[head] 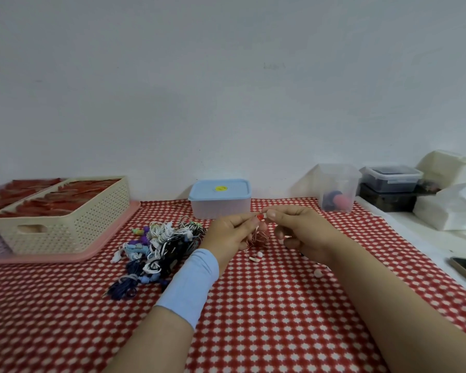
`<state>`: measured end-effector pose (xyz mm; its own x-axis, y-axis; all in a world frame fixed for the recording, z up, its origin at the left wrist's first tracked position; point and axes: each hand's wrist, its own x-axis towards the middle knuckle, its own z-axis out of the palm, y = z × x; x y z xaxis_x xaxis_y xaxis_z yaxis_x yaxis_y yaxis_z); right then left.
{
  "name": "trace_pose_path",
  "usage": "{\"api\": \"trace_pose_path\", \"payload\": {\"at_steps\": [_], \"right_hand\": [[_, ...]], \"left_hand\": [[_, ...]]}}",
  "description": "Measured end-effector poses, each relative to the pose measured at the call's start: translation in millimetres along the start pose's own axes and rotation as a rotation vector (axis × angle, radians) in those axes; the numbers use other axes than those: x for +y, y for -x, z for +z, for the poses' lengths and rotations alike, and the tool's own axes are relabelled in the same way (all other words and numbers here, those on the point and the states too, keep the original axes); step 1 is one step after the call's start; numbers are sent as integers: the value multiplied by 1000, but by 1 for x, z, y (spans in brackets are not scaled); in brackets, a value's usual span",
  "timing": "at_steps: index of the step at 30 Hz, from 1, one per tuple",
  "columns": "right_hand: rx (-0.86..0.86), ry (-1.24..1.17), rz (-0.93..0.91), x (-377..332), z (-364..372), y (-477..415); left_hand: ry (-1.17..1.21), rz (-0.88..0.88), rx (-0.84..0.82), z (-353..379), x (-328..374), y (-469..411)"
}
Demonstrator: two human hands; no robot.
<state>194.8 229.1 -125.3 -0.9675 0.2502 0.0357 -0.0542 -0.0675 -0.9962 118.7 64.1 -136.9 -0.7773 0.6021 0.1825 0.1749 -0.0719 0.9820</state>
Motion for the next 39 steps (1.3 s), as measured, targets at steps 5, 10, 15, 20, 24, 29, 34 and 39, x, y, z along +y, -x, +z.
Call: {"api": "trace_pose_path", "payload": {"at_steps": [5,10,15,20,24,29,34,39], "right_hand": [[-37,-9,-14,0,2,2],[-6,-9,-35,0,5,2],[-20,66,-41,-1,5,4],[-4,124,-61,-2,3,5],[-12,133,-61,-3,3,7],[-40,121,-52,-2,2,6],[-63,117,-47,-3,-2,6],[-31,88,-61,-3,0,6]], "left_hand": [[80,-7,8,0,1,0],[26,-9,18,-2,-2,-1],[13,-2,8,-3,-3,-1],[106,-15,3,-1,-5,-1],[125,-17,-22,-1,-5,0],[104,-20,-61,-2,-5,0],[210,-54,-98,2,-5,1],[271,-47,-83,7,-3,2]]}}
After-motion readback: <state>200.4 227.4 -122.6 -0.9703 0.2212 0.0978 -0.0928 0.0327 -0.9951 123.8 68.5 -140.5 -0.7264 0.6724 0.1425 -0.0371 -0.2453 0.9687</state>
